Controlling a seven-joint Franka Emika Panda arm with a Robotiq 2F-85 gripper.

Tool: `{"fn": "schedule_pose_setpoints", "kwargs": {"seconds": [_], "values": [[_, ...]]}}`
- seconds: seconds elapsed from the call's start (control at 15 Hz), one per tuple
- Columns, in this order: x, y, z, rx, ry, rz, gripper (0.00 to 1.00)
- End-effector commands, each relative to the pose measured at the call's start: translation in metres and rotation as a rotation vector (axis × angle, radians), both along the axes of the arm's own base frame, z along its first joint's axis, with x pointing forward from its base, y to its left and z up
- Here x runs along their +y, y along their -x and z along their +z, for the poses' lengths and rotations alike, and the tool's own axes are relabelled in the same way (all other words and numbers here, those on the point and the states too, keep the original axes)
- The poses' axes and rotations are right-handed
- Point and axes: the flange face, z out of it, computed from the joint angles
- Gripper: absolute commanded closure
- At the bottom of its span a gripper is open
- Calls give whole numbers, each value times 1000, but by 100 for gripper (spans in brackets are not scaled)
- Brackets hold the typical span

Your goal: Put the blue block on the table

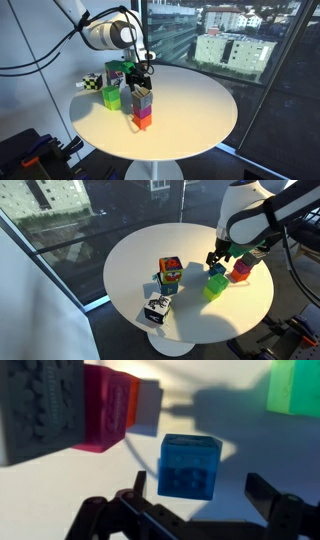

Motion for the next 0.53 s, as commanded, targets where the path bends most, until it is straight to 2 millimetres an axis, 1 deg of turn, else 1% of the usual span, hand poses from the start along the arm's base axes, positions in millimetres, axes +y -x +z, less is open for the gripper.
{"fn": "schedule_pose_setpoints", "kwargs": {"seconds": [0.0,0.2,0.47], "values": [[7,4,23,-23,22,-14,0],[13,5,41,-36,33,-23,0],[19,12,64,-4,35,-29,0]]}}
